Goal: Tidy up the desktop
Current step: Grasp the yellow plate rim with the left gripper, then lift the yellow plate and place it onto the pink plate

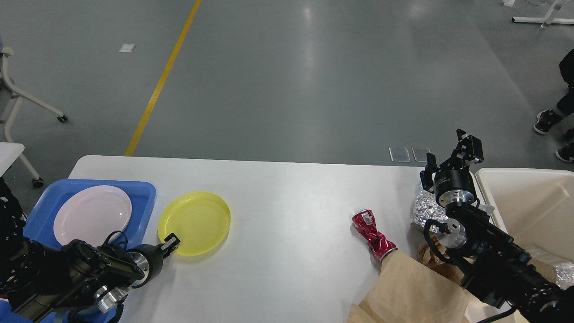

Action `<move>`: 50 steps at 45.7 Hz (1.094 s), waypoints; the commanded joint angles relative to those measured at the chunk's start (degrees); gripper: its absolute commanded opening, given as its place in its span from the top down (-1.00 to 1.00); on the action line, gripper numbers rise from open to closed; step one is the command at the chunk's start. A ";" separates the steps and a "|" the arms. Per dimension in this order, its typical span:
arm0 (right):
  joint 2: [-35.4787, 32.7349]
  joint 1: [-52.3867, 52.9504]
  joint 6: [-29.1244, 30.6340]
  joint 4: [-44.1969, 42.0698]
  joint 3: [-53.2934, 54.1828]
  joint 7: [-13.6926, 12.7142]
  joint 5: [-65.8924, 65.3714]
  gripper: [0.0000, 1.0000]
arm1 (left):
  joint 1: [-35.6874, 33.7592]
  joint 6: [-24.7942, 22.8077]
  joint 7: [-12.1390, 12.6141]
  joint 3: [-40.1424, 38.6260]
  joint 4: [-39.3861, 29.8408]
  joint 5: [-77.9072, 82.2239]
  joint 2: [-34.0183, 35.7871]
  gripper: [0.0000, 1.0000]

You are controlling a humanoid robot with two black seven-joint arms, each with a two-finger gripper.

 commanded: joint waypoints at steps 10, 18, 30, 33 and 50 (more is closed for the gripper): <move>0.00 0.00 0.00 0.00 0.00 0.00 0.04 -1.00 | 0.26 -0.26 -0.15 0.04 -0.09 0.21 0.00 0.98; 0.00 0.00 0.00 0.00 0.00 0.00 -0.05 -1.00 | 0.17 -0.44 -0.76 0.12 -0.52 0.30 0.00 1.00; 0.00 0.00 0.00 0.00 0.00 0.00 -0.05 -1.00 | -0.88 -1.93 -0.94 0.83 -2.80 1.00 1.06 1.00; 0.00 0.00 0.00 0.00 0.00 0.00 0.04 -1.00 | -2.81 -2.54 -1.03 1.44 -4.91 1.70 2.55 1.00; 0.00 0.00 0.00 0.00 0.00 0.00 0.04 -1.00 | -30.66 -35.99 2.66 13.83 -13.09 18.04 16.61 1.00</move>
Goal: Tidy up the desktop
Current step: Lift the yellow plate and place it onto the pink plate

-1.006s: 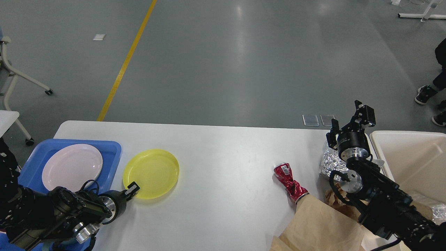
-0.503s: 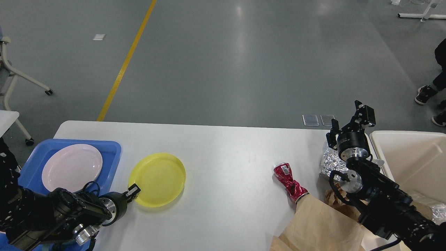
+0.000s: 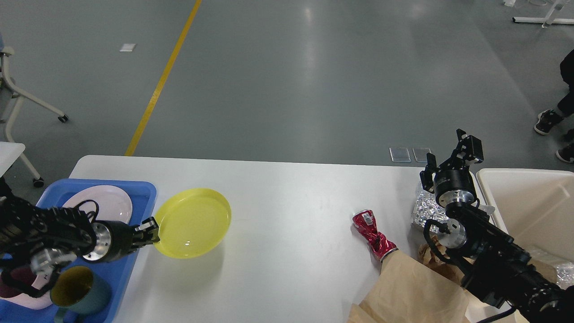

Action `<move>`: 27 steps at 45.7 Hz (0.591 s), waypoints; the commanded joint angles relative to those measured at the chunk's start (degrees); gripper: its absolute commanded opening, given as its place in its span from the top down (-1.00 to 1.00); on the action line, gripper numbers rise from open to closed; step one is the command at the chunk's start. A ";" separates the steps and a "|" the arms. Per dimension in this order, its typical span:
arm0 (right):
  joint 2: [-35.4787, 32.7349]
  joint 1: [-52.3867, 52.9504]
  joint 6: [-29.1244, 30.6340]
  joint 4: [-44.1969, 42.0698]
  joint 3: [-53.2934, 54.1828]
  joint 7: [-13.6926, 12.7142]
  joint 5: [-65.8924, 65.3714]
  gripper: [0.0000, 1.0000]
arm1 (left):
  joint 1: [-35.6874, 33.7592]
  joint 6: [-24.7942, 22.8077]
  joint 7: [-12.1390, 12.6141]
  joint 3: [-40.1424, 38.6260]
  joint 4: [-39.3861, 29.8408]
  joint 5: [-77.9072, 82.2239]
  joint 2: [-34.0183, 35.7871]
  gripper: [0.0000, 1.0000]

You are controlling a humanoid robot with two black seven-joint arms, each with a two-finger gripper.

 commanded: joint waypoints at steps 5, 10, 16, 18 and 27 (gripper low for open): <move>0.00 0.00 0.00 0.00 0.00 0.00 0.04 -1.00 | -21.91 -31.74 1.02 8.52 -0.13 14.21 6.25 1.00; 0.00 0.00 0.00 0.00 0.00 0.00 0.04 -1.00 | -31.94 -41.95 0.94 9.22 -0.30 23.35 10.82 1.00; 0.00 0.00 0.00 0.00 0.00 0.00 0.04 -1.00 | -38.45 -46.35 1.11 8.78 -0.13 28.72 15.48 1.00; 0.00 0.00 0.00 0.00 0.00 0.00 -0.05 -1.00 | -39.07 -46.53 1.11 9.31 -0.13 28.99 15.93 1.00; 0.00 0.00 0.00 0.00 0.00 0.00 0.04 -1.00 | -35.40 -44.34 1.29 10.19 1.98 29.96 17.86 1.00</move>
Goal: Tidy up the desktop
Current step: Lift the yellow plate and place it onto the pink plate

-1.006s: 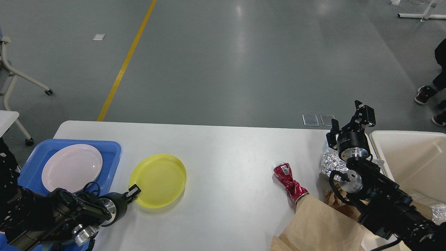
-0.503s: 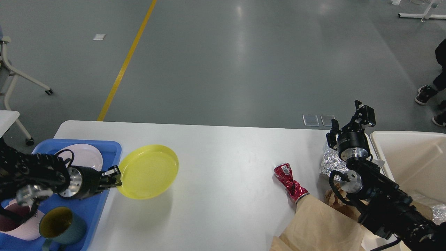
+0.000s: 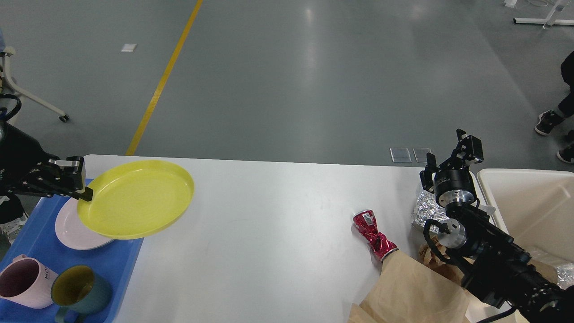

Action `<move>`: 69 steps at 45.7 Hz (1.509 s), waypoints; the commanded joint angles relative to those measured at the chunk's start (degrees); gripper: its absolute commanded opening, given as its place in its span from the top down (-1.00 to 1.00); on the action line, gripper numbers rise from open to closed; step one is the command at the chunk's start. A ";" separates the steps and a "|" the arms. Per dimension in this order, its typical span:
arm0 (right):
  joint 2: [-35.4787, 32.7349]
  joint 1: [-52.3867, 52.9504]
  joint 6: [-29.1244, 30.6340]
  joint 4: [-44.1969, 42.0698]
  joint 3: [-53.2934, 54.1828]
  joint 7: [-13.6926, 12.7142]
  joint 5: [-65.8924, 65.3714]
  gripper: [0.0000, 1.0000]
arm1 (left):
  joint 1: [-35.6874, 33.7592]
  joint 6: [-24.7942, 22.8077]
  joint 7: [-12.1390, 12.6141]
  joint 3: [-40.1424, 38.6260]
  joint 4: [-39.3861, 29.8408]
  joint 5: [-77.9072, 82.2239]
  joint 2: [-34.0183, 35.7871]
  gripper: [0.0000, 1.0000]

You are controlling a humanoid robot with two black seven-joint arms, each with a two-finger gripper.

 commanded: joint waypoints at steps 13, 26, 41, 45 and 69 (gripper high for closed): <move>0.00 0.00 0.00 0.00 0.00 0.00 0.03 -1.00 | 23.88 21.81 -0.64 -3.98 11.54 -1.33 4.25 1.00; 0.00 0.00 0.00 0.00 0.00 0.00 0.03 -1.00 | 47.09 45.99 0.33 -19.45 14.26 -1.51 4.78 1.00; 0.00 0.00 0.00 0.00 0.00 0.00 0.03 -1.00 | 58.88 57.26 1.83 -25.26 23.92 -9.24 -0.66 1.00; 0.00 0.00 0.00 0.00 0.00 0.00 0.03 -1.00 | 61.42 57.61 1.56 -26.05 28.05 -11.25 -3.03 1.00; 0.00 0.00 0.00 0.00 0.00 0.00 -0.05 -1.00 | 66.44 57.70 1.91 -27.11 30.96 -14.25 -7.17 0.91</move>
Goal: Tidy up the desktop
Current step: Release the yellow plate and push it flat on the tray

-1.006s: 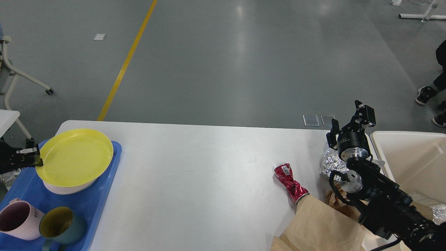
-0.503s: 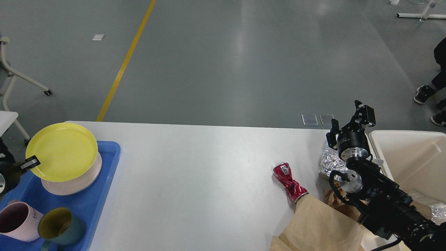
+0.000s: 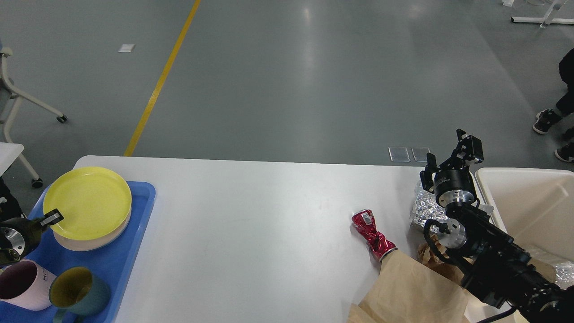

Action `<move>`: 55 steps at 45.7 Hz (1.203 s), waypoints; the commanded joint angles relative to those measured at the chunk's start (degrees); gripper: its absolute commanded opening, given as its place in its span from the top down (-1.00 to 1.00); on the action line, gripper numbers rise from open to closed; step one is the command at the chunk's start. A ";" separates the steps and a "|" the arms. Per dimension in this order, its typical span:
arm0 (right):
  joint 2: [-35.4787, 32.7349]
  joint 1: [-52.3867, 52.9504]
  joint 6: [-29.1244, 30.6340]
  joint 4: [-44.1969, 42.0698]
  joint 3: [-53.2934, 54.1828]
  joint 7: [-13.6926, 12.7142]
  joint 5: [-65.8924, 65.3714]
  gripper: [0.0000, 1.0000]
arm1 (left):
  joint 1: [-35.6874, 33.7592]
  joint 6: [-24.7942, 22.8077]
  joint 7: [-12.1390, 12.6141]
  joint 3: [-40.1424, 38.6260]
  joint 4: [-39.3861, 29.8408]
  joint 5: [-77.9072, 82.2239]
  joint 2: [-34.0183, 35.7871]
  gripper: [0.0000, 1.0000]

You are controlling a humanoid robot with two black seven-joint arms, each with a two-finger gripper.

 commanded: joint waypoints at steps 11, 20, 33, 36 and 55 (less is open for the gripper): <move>0.00 0.01 0.00 0.00 0.00 0.00 0.03 -1.00 | 1.64 0.00 0.04 0.01 0.18 0.07 -0.50 0.79; 0.00 -0.08 0.00 0.00 0.00 0.00 -0.06 -1.00 | 1.55 0.35 0.04 0.01 0.62 0.07 -0.59 0.60; 0.00 0.01 0.00 0.00 0.00 0.00 -0.06 -1.00 | 1.64 0.35 -0.58 0.01 0.71 0.07 -0.67 -0.02; 0.00 0.01 0.00 0.00 0.00 0.00 -0.06 -1.00 | 1.55 0.26 -0.58 0.01 0.71 0.07 -0.59 -0.16; 0.00 0.01 0.00 0.00 0.00 0.00 0.02 -1.00 | -4.95 -9.66 -0.75 -3.58 -1.05 0.16 4.77 -0.82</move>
